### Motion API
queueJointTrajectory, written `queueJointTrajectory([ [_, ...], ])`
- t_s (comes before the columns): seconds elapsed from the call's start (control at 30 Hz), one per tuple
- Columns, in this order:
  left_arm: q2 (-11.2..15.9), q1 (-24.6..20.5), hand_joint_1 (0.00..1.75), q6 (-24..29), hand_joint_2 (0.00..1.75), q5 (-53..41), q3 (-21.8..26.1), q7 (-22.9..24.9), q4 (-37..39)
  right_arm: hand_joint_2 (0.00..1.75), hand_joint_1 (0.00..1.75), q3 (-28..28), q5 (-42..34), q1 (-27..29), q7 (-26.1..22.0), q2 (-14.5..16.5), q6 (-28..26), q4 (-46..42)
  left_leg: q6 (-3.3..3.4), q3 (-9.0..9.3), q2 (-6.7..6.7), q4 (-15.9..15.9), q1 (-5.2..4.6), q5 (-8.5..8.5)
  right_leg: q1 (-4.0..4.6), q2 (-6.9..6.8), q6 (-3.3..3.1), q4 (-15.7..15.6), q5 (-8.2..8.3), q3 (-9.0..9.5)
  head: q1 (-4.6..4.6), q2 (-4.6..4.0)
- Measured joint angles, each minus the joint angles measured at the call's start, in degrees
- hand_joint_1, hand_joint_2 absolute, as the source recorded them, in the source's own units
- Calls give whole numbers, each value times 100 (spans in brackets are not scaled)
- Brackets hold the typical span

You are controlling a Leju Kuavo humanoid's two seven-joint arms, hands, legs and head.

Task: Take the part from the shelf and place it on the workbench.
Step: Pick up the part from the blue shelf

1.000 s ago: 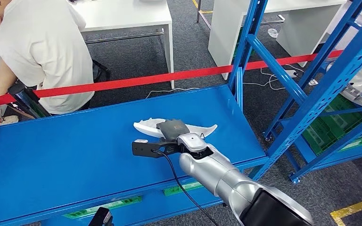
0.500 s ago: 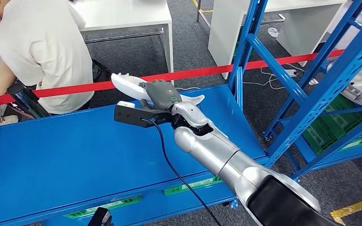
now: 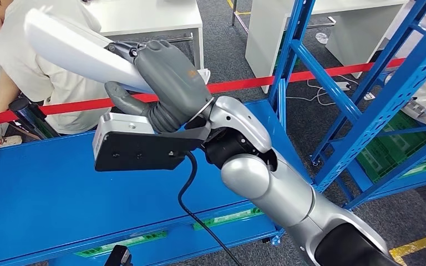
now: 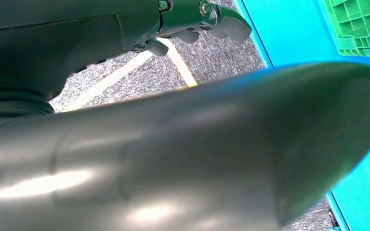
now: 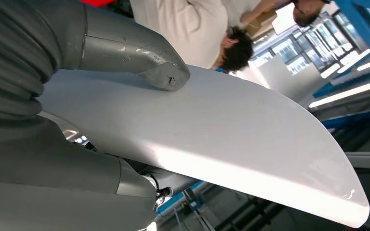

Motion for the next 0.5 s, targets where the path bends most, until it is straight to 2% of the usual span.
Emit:
queueJointTrajectory([
  [0.3, -5, -1, 0, 3, 0, 5, 0, 15, 0, 175, 175, 3, -6, 42, -6, -89, 14, -346, 0, 1, 0, 0, 0, 0, 0, 0, 0, 0, 1, 4, 0, 0],
  [0.5, -5, 4, 0, 68, 0, 127, 42, 273, 0, 175, 175, 135, -18, 108, -85, -133, 168, -438, 12, 0, -3, 5, -15, -9, -17, 0, 10, -1, 1, 11, -1, 0],
])
